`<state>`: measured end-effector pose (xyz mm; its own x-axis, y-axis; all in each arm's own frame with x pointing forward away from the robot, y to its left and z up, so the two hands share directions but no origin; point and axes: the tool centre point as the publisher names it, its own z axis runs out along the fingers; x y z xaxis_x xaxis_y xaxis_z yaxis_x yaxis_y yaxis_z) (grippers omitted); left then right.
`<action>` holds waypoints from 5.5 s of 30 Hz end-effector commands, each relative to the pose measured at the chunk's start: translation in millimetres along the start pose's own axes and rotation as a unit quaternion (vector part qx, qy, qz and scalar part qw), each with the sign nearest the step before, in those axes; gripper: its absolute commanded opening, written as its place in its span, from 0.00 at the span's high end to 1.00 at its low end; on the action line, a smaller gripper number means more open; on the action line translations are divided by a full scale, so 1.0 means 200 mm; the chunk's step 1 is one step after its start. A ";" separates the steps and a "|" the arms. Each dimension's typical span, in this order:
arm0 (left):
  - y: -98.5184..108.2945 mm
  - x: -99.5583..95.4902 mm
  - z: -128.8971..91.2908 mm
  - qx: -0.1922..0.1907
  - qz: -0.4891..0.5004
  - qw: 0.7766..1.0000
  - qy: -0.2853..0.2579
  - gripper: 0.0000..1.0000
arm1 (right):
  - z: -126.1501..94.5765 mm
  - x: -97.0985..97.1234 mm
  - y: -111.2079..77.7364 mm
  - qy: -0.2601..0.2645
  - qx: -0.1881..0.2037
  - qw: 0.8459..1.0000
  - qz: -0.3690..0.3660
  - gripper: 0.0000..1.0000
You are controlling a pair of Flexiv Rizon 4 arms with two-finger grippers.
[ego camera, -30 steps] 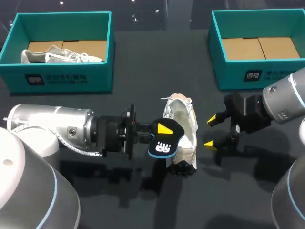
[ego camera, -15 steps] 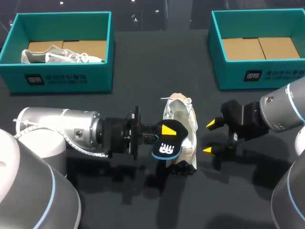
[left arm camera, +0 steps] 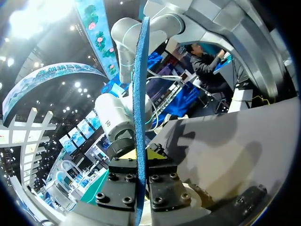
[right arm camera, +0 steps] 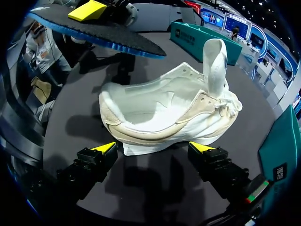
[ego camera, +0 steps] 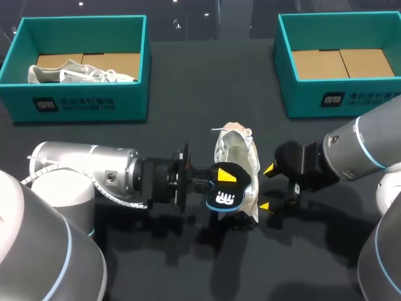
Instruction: Take the shoe out of the shoebox, open the shoe tongue, remove and reinsert the insole, then place the shoe into the shoebox
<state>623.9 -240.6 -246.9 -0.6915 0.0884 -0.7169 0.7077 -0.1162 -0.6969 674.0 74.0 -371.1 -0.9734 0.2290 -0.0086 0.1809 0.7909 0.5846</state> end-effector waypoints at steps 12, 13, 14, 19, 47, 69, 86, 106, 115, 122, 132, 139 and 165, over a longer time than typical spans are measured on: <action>0.03 0.03 0.02 0.007 -0.005 1.000 0.006 1.00 | 0.05 -0.01 0.04 0.003 0.042 0.999 0.006 0.00; 0.03 0.03 0.02 0.007 -0.005 1.000 0.006 1.00 | 0.05 -0.01 0.04 0.003 0.042 0.999 0.006 0.00; 0.03 0.03 0.02 0.007 -0.005 1.000 0.006 1.00 | 0.05 -0.01 0.04 0.003 0.042 0.999 0.006 0.00; 0.03 0.04 0.03 0.008 -0.005 1.000 0.010 1.00 | 0.05 -0.01 0.04 0.003 0.042 0.999 0.006 0.00; 0.09 0.04 0.08 0.012 -0.072 0.997 0.005 1.00 | 0.02 -0.02 0.03 0.011 0.064 0.998 -0.024 0.00; 0.12 0.08 0.11 0.024 -0.074 0.997 0.013 1.00 | 0.05 -0.03 0.03 0.023 0.075 0.996 -0.047 0.00; 0.12 0.08 0.13 0.050 -0.077 0.996 0.015 1.00 | 0.06 -0.04 0.03 0.025 0.076 0.996 -0.047 0.00; 0.15 0.12 0.15 0.037 -0.092 0.995 -0.004 1.00 | 0.06 -0.04 0.03 0.025 0.076 0.996 -0.047 0.00; 0.19 0.10 0.15 0.025 -0.096 0.995 -0.017 1.00 | 0.06 -0.04 0.03 0.025 0.076 0.996 -0.047 0.00; 0.23 0.07 0.14 0.014 -0.099 0.995 -0.028 1.00 | 0.06 -0.04 0.03 0.025 0.076 0.996 -0.047 0.00; 0.29 0.06 0.15 0.002 -0.105 0.994 -0.037 1.00 | 0.06 -0.04 0.03 0.025 0.076 0.996 -0.047 0.00; 0.32 0.07 0.14 -0.007 -0.106 0.994 -0.035 1.00 | 0.06 -0.04 0.03 0.025 0.076 0.996 -0.047 0.00; 0.46 0.08 0.11 -0.029 -0.069 0.997 -0.025 1.00 | 0.06 -0.04 0.03 0.025 0.076 0.996 -0.047 0.00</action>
<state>672.0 -270.8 -318.9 -0.7885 0.0555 -0.6126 0.6105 -0.0505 -0.7904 685.0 82.4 -377.8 -0.9923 0.1231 -0.0131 0.1036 0.8837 0.4564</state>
